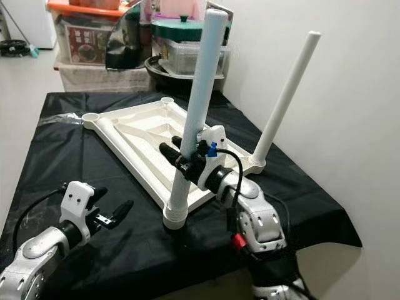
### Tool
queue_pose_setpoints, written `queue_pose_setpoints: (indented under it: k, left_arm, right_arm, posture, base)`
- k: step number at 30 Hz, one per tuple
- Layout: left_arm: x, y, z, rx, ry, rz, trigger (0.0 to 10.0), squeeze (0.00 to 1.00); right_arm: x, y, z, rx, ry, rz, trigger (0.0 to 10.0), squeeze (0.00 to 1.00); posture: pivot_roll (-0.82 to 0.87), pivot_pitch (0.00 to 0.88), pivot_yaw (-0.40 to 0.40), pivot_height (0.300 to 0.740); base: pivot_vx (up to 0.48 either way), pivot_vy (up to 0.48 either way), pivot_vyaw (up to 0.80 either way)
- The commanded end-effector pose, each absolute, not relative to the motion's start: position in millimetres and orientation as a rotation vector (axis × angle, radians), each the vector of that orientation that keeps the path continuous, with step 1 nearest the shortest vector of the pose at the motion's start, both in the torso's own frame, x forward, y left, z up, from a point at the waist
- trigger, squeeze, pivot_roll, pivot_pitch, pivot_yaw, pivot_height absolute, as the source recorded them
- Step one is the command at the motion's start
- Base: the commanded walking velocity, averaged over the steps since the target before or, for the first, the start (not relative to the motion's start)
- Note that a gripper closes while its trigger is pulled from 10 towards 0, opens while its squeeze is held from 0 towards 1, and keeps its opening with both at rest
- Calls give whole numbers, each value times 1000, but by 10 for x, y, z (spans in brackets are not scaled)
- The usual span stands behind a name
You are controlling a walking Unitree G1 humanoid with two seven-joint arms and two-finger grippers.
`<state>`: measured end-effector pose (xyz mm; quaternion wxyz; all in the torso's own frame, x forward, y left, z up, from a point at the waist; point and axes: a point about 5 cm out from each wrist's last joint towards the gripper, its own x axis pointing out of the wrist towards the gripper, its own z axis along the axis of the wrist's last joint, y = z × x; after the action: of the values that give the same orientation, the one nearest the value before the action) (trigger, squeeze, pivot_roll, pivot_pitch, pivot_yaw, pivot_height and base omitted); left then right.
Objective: Building children table
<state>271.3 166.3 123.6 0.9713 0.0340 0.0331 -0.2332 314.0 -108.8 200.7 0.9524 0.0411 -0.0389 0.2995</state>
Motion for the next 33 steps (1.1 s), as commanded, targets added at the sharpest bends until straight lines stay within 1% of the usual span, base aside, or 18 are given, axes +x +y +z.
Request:
queue_pose_setpoints:
  k: [1,2,3,4,8,11,12,13,14,15,16,19,24,27,29,30,31,33]
  left_arm:
    - [2709,1657,1177,79,87,-466,10000,0]
    - [2713,1660,1177,79,86,-461,10000,0]
    - [2713,1660,1177,79,86,-461,10000,0]
    - [2723,1665,1181,79,83,-456,10000,0]
    - [2735,1673,1183,80,82,-451,10000,0]
    - [2742,1677,1181,81,81,-447,10000,0]
    - [2745,1675,1180,79,82,-446,10000,0]
    - [2745,1675,1180,79,82,-446,10000,0]
    - [2751,1672,1175,78,83,-444,10000,0]
    - [2755,1672,1173,77,83,-442,10000,0]
    - [2755,1672,1173,77,83,-442,10000,0]
    - [2760,1668,1171,73,84,-439,10000,0]
    - [2759,1663,1164,73,86,-438,10000,0]
    - [2765,1665,1160,75,88,-433,10000,0]
    - [2781,1670,1163,80,87,-425,10000,0]
    - [2781,1670,1163,80,87,-425,10000,0]
    - [2788,1673,1163,83,87,-422,10000,0]
    - [2795,1678,1155,90,89,-416,10000,0]
  right_arm:
    - [3154,-1224,1721,21,59,486,0,0]
    - [3134,-1240,1690,34,67,435,0,0]
    - [3134,-1240,1690,34,67,435,0,0]
    - [3091,-1282,1681,12,30,346,0,0]
    - [3058,-1327,1663,-31,7,277,0,0]
    - [3040,-1350,1600,-45,41,229,0,0]
    - [3041,-1356,1541,-23,87,203,0,0]
    - [3041,-1356,1541,-23,87,203,0,0]
    - [3060,-1378,1456,41,159,154,0,0]
    - [3075,-1395,1424,82,186,120,0,0]
    - [3075,-1395,1424,82,186,120,0,0]
    - [3118,-1420,1355,169,241,57,0,0]
    - [3130,-1421,1329,196,253,28,0,0]
    - [3133,-1438,1319,188,250,3,0,0]
    - [3132,-1499,1298,133,243,-36,0,0]
    - [3132,-1499,1298,133,243,-36,0,0]
    - [3131,-1532,1306,83,232,-49,0,0]
    - [3127,-1569,1301,38,241,-67,0,0]
  posture:
    - [91,0,-127,740]
    - [89,0,-126,740]
    - [89,0,-126,740]
    - [86,0,-128,740]
    - [82,0,-126,740]
    - [77,0,-125,740]
    - [77,0,-126,740]
    - [77,0,-126,740]
    - [79,0,-132,740]
    - [79,0,-132,740]
    - [79,0,-132,740]
    - [82,0,-134,740]
    - [83,0,-136,740]
    - [84,0,-136,740]
    - [82,0,-134,740]
    - [82,0,-134,740]
    - [80,0,-134,740]
    - [77,0,-133,740]
  base:
    - [0,0,0]
    - [0,0,0]
    - [0,0,0]
    - [0,0,0]
    - [0,0,0]
    - [0,0,0]
    - [0,0,0]
    - [0,0,0]
    - [0,0,0]
    - [0,0,0]
    - [0,0,0]
    - [0,0,0]
    - [0,0,0]
    - [0,0,0]
    - [0,0,0]
    - [0,0,0]
    - [0,0,0]
    - [0,0,0]
